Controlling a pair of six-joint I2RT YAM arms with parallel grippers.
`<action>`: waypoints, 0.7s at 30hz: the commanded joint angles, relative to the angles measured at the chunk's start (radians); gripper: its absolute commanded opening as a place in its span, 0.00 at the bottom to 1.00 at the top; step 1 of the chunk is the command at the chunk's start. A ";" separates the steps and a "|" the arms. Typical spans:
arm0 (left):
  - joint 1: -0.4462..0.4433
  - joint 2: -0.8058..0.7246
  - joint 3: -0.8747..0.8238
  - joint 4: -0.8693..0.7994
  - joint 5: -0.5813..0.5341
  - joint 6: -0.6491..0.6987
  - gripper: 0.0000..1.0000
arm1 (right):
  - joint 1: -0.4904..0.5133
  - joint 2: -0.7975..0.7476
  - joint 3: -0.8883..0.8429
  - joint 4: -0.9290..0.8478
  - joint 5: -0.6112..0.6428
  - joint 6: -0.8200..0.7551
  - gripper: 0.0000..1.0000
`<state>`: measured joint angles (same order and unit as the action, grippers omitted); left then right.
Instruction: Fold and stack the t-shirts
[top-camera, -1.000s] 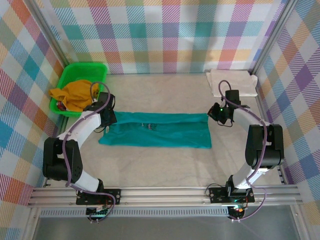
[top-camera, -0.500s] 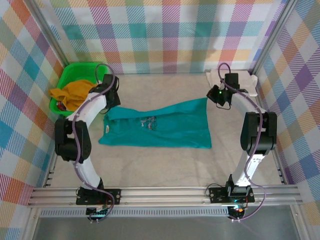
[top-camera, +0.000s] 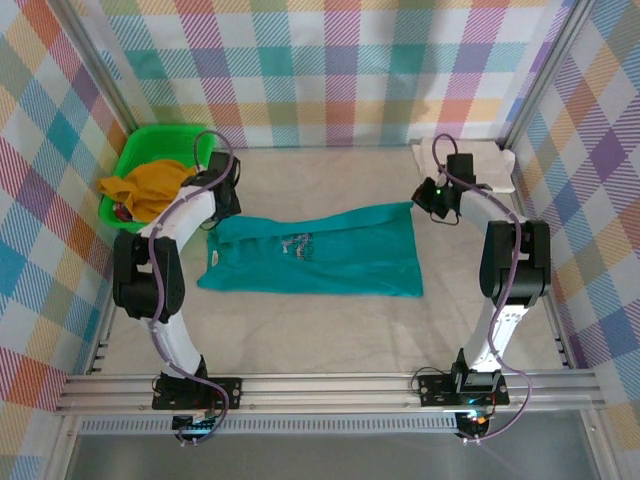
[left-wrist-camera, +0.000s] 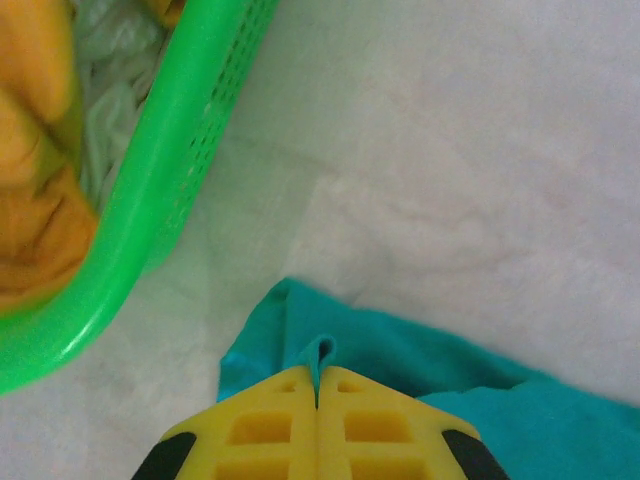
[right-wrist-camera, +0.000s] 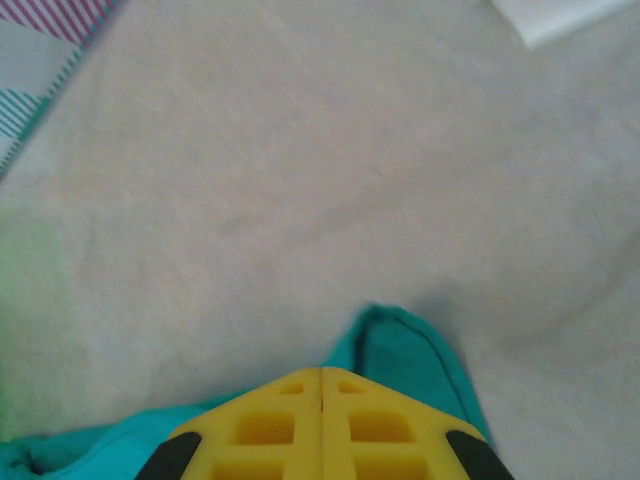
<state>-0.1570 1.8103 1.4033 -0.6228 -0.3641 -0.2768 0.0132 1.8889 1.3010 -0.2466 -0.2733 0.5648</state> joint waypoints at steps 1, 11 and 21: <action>-0.007 -0.065 -0.065 0.003 -0.042 -0.026 0.00 | -0.006 -0.057 -0.068 0.019 -0.010 0.008 0.00; -0.007 -0.141 -0.162 0.006 -0.040 -0.038 0.00 | -0.011 -0.162 -0.149 -0.010 0.020 0.030 0.00; -0.008 -0.187 -0.267 0.021 -0.078 -0.058 0.00 | -0.015 -0.195 -0.247 -0.028 0.018 0.047 0.00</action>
<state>-0.1577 1.6272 1.1675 -0.5972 -0.4068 -0.3218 0.0055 1.7092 1.0908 -0.2543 -0.2539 0.5957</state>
